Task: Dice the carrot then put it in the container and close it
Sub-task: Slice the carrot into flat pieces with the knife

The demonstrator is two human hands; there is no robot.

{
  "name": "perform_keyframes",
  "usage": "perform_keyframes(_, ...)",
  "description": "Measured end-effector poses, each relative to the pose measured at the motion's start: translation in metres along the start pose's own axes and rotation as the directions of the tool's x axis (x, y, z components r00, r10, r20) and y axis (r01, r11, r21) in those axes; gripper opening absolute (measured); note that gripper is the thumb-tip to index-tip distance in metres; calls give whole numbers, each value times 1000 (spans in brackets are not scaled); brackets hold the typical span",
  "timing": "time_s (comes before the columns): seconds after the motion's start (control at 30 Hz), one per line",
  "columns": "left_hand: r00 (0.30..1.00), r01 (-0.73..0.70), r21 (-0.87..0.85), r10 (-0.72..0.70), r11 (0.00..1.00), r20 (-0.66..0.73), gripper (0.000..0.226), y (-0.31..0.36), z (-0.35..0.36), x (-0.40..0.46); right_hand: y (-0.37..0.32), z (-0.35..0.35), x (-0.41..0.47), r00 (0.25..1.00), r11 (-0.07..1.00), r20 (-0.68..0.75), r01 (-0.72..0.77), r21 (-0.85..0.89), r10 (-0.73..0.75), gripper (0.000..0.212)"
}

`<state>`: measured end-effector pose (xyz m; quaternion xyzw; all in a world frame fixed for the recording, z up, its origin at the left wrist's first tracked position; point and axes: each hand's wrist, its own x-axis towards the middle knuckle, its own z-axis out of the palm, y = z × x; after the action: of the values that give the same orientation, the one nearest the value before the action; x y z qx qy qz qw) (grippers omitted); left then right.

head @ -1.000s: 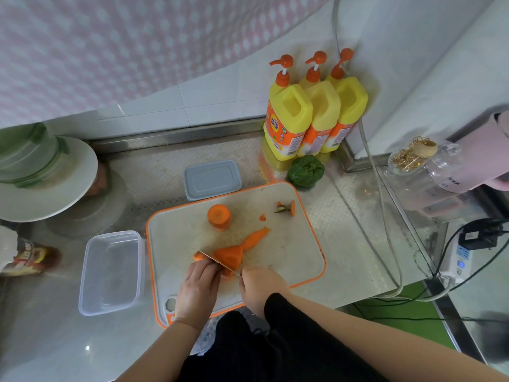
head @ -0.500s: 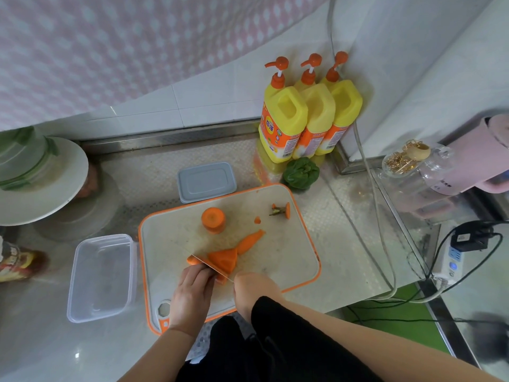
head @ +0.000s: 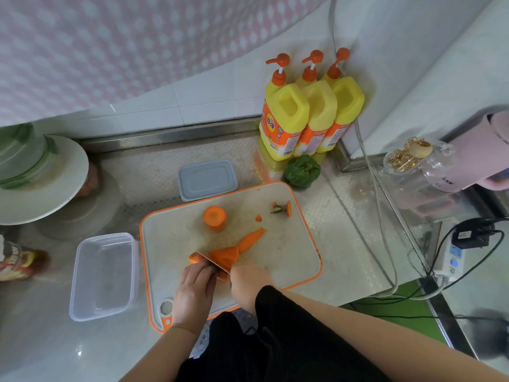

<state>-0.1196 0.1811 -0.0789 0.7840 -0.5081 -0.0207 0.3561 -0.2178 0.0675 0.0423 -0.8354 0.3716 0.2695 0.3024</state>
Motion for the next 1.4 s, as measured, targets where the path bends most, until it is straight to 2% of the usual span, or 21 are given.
perform_keyframes(0.23, 1000, 4, -22, -4, 1000, 2, 50, 3, -3, 1, 18, 9, -9, 996, 997, 52, -69, -32, 71, 23)
perform_keyframes(0.5, 1000, -6, -13, 6, 1000, -7, 50, 3, -1, 1, 11, 13, 5, 1000, 994, 31, 4, -109, -1, 26)
perform_keyframes(0.67, 999, -24, -3, 24, 1000, -38, 45, 2, 1, 1, 8, 14, 17, 1000, 998, 25, -12, -57, 14, 26)
perform_keyframes(0.8, 1000, -16, -12, 15, 1000, -15, 25, -3, 4, -2, 12, 14, 19, 1000, 999, 27, -13, -36, 14, 25)
perform_keyframes(1.07, 998, 60, -55, -59, 997, 34, 27, 7, -4, 1, 23, 10, 20, 999, 1000, -46, -13, -25, 12, 22)
perform_keyframes(1.23, 999, 39, -53, -38, 998, 32, 29, 7, -5, 2, 25, 10, 20, 996, 999, -78, -32, 9, 33, 27)
perform_keyframes(1.33, 1000, 14, -42, -12, 999, 25, 43, 6, -5, 2, 20, 14, 15, 997, 996, -70, 27, -81, -33, 32)
perform_keyframes(1.4, 1000, -5, -24, 6, 1000, 22, 34, 6, -6, 3, 16, 21, 10, 996, 989, -63, 60, -132, -69, 44)
